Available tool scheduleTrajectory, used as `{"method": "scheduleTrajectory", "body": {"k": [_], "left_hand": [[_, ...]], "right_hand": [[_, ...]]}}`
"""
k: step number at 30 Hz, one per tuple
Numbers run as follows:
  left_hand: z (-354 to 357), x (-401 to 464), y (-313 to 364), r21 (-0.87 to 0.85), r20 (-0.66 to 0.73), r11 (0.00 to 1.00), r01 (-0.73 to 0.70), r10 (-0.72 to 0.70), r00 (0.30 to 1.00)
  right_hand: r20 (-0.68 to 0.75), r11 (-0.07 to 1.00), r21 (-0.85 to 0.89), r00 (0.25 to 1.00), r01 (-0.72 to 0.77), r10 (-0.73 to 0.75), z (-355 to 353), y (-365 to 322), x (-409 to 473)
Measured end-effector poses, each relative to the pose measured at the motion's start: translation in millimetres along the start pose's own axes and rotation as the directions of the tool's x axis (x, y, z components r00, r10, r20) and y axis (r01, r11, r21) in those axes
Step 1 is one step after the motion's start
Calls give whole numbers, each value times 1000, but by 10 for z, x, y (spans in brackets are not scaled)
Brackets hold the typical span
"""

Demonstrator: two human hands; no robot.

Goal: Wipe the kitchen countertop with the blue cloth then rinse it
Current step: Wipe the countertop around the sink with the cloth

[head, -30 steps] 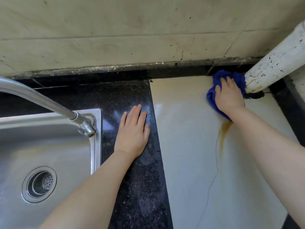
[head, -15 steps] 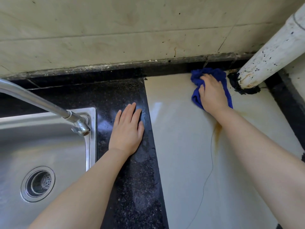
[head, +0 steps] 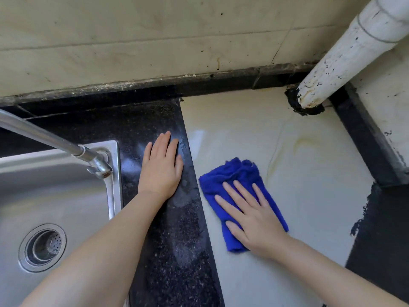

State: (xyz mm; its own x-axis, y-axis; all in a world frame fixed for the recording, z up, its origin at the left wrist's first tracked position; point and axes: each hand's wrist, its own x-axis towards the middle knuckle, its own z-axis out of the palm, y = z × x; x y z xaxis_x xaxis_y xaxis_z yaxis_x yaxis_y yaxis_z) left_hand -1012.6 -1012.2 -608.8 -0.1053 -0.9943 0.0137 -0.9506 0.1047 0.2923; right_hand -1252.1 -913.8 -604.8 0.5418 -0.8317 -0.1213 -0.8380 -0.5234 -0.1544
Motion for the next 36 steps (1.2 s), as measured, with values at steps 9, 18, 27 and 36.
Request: {"method": "scheduleTrajectory", "body": {"k": [9,18,27,36], "left_hand": [[19,5,19,-15,-26,1000,2,-2,1000],[2,-10,34,-13,-41,1000,-12,11,999],[2,-39,87,120,-100,992,-50,63,993],[158,-353,679,-43,-140,998,48,-54,989]], "right_hand": [[-80,586,118,581,-801,810,-338,1991,298],[-92,997,24,993,77,-74,97,-332,-198],[-115,596,157,585,-788,803,-262,2004,-289],[-59,983,18,981,184,-183,100,198,-922]]}}
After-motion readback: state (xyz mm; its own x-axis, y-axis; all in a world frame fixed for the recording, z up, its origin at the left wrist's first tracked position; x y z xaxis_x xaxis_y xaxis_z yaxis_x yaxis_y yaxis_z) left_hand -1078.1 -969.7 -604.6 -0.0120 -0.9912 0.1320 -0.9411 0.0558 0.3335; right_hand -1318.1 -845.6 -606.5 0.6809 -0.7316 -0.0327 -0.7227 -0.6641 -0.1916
